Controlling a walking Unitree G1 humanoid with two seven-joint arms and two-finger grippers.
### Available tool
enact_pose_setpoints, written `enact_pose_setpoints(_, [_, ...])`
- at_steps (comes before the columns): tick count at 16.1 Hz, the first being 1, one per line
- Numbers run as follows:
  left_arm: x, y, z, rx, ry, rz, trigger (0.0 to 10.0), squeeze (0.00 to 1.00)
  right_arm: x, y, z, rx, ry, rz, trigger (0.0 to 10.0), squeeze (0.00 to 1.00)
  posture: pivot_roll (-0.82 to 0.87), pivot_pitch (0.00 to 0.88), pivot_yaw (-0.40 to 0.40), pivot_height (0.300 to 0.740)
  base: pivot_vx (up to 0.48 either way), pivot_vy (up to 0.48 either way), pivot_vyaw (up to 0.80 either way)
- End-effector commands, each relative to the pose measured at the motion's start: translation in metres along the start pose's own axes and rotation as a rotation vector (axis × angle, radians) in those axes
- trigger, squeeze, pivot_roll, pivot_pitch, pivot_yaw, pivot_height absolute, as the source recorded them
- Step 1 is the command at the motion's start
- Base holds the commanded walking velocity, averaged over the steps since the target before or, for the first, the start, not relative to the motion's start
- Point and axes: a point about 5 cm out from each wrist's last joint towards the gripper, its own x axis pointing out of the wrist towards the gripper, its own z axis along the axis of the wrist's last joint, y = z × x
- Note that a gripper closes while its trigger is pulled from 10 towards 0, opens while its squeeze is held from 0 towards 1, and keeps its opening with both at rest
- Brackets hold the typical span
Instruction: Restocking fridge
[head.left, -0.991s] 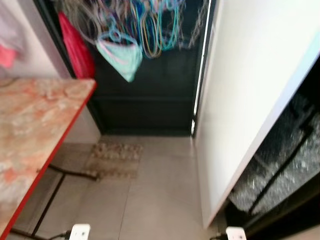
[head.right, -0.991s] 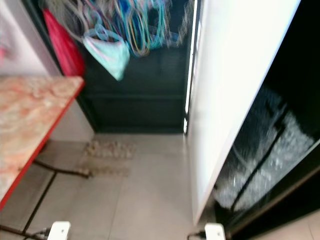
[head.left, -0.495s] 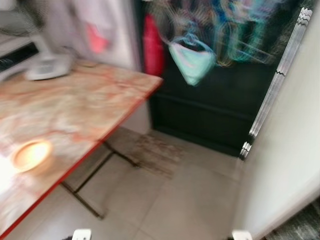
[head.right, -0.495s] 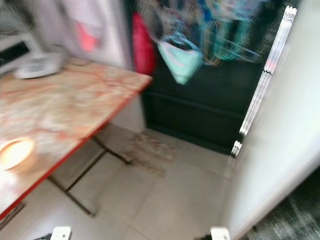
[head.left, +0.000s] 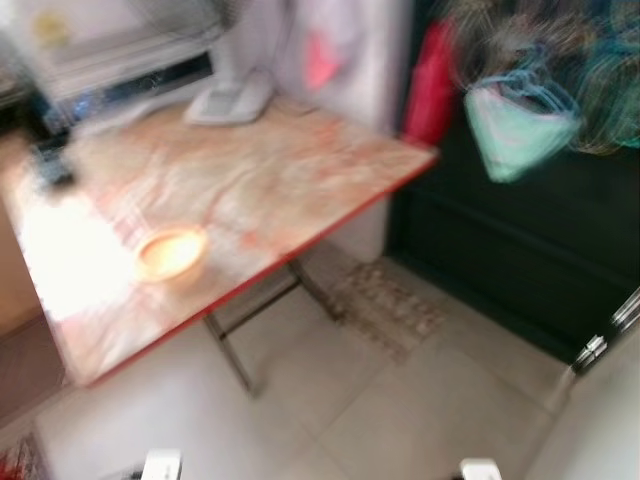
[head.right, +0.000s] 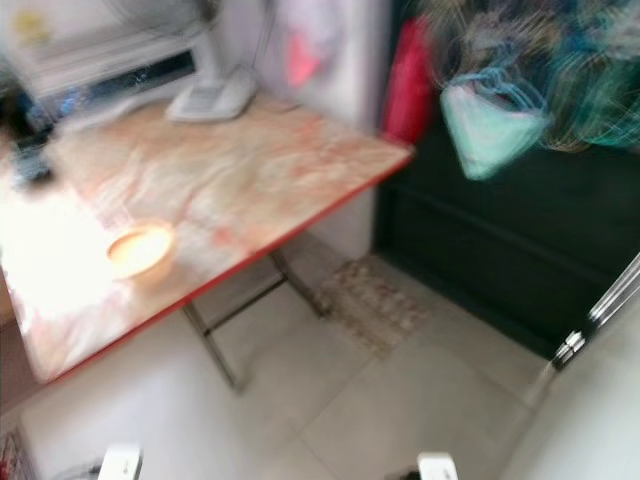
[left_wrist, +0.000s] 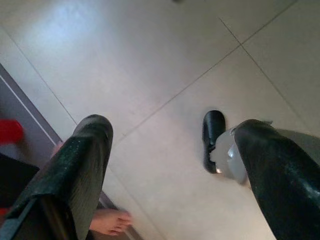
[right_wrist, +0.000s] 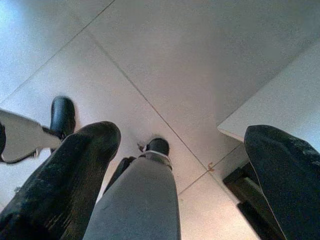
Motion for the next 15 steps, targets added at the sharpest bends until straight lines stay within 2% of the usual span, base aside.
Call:
enact_pose_setpoints(1, [-0.002, 0.002, -0.006, -0.012, 0.016, 0.01, 10.0, 0.0, 0.0, 0.003, 0.0, 0.004, 0.001, 0.009, 10.0, 0.0, 0.04, 0.058, 0.026, 0.74, 0.0, 0.0, 0.8])
enact_pose_setpoints(10, [-0.002, 0.0, -0.003, -0.064, -0.042, 0.035, 10.0, 0.0, 0.0, 0.001, 0.001, -0.042, 0.011, 0.025, 10.0, 0.0, 0.07, 0.04, 0.011, 0.74, 0.0, 0.0, 0.8])
enact_pose_setpoints(12, [-0.003, 0.002, -0.002, -0.069, -0.068, 0.067, 10.0, 0.0, 0.0, 0.001, 0.0, -0.04, 0.009, 0.032, 10.0, 0.0, 0.07, 0.029, 0.014, 0.74, 0.0, 0.0, 0.8])
enact_pose_setpoints(14, [-0.005, 0.005, 0.0, -0.078, -0.132, 0.149, 10.0, 0.0, 0.0, 0.001, -0.001, -0.028, 0.011, 0.033, 10.0, 0.0, 0.08, 0.018, 0.015, 0.74, 0.0, 0.0, 0.0])
enact_pose_setpoints(15, [-0.001, 0.003, 0.043, -0.011, -0.316, 0.184, 10.0, 0.0, 0.0, 0.0, -0.002, -0.039, 0.014, 0.035, 10.0, 0.0, 0.09, 0.015, 0.013, 0.74, 0.0, 0.0, 0.0])
